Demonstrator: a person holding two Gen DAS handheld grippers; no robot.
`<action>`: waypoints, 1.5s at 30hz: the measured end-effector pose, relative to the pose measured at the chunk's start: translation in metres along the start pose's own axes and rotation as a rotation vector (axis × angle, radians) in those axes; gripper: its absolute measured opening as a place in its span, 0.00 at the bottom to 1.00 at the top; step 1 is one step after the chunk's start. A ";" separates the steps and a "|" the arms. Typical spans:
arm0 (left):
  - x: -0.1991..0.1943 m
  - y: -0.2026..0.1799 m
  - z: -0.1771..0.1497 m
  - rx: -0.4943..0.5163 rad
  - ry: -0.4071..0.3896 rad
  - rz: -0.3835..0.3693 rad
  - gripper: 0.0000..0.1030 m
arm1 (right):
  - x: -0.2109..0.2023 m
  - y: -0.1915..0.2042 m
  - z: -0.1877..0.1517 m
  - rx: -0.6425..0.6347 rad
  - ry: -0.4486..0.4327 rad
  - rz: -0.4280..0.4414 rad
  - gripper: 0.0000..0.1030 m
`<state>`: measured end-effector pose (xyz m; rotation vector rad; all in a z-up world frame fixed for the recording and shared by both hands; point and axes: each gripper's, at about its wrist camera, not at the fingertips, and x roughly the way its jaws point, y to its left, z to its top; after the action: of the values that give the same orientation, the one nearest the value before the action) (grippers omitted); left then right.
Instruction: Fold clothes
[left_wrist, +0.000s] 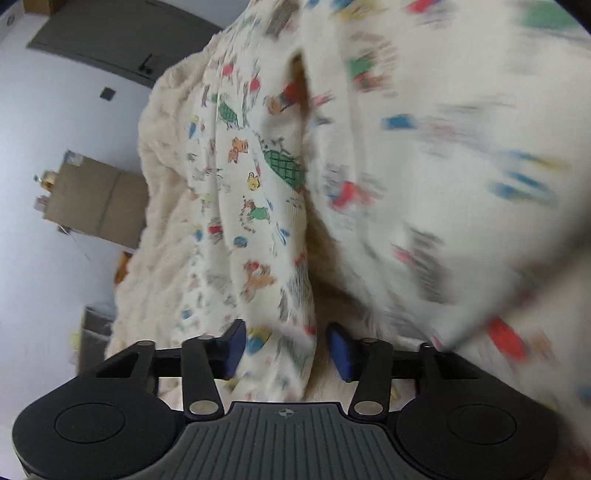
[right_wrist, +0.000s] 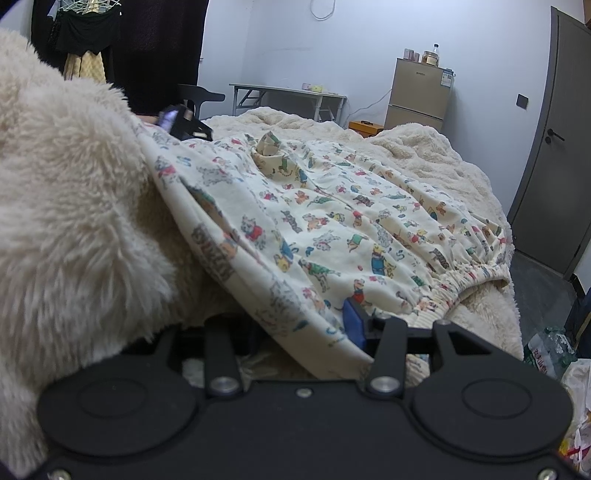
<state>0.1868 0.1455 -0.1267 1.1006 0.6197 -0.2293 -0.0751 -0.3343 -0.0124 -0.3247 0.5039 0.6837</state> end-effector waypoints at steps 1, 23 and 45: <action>-0.001 0.005 -0.001 -0.032 -0.006 0.010 0.01 | 0.000 0.000 0.000 0.000 0.000 0.000 0.43; -0.105 0.052 -0.002 -0.253 -0.166 0.081 0.57 | -0.057 -0.060 0.027 0.029 -0.129 0.078 0.67; -0.299 -0.089 -0.070 -0.175 -0.232 -0.194 0.83 | -0.034 -0.015 0.000 -0.322 0.009 -0.005 0.71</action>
<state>-0.1217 0.1298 -0.0445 0.8314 0.5274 -0.4552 -0.0872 -0.3629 0.0074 -0.6309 0.4006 0.7597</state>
